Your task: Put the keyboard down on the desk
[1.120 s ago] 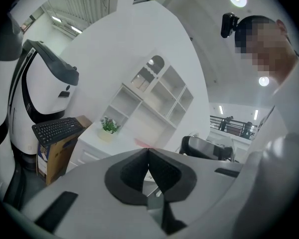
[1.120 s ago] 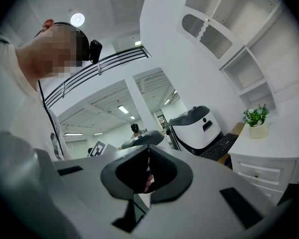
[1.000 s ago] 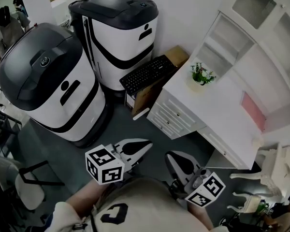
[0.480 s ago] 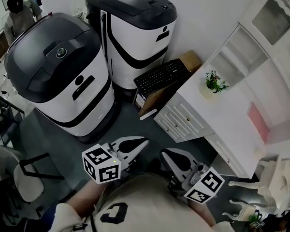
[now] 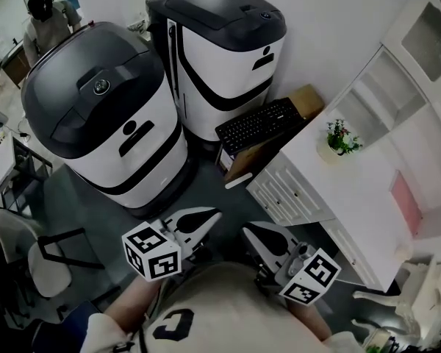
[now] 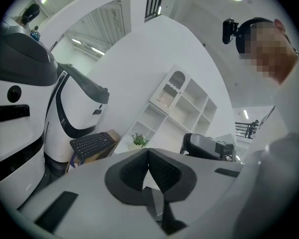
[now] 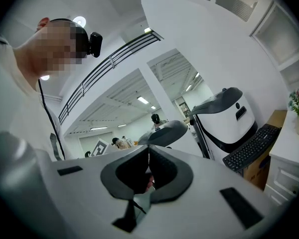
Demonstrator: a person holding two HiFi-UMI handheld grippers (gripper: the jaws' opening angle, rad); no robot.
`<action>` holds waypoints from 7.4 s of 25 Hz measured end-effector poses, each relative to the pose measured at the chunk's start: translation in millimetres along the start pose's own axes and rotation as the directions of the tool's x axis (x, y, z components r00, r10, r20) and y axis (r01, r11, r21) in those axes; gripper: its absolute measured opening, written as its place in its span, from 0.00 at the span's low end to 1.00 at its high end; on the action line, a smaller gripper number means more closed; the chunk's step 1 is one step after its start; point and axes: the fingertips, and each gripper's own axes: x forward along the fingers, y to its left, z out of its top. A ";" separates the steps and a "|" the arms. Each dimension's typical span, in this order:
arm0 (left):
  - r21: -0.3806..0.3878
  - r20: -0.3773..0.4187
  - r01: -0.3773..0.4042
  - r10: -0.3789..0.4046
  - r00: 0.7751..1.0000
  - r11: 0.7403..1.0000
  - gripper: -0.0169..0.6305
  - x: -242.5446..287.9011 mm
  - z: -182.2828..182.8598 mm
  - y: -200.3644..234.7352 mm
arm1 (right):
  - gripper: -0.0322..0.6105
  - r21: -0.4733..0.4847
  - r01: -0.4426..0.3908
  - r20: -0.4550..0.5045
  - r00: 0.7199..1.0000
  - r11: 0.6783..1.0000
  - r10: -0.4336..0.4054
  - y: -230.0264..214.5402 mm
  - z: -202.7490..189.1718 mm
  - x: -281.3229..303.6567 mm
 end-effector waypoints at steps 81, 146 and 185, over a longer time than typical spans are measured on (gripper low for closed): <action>-0.058 -0.181 -0.313 0.298 0.937 0.948 0.05 175.9 63.9 315.4 | 0.09 0.034 0.095 -0.250 0.965 0.995 -0.084 -240.1 85.3 101.3; -0.830 0.069 0.197 -0.254 0.965 0.522 0.18 254.2 -35.5 348.2 | 0.09 0.236 0.345 -0.381 0.893 0.909 -0.240 -347.9 50.6 88.2; -0.685 0.218 0.371 -0.309 0.926 0.627 0.21 165.5 50.2 302.0 | 0.09 0.416 0.415 -0.325 0.899 0.809 -0.295 -420.8 0.3 79.7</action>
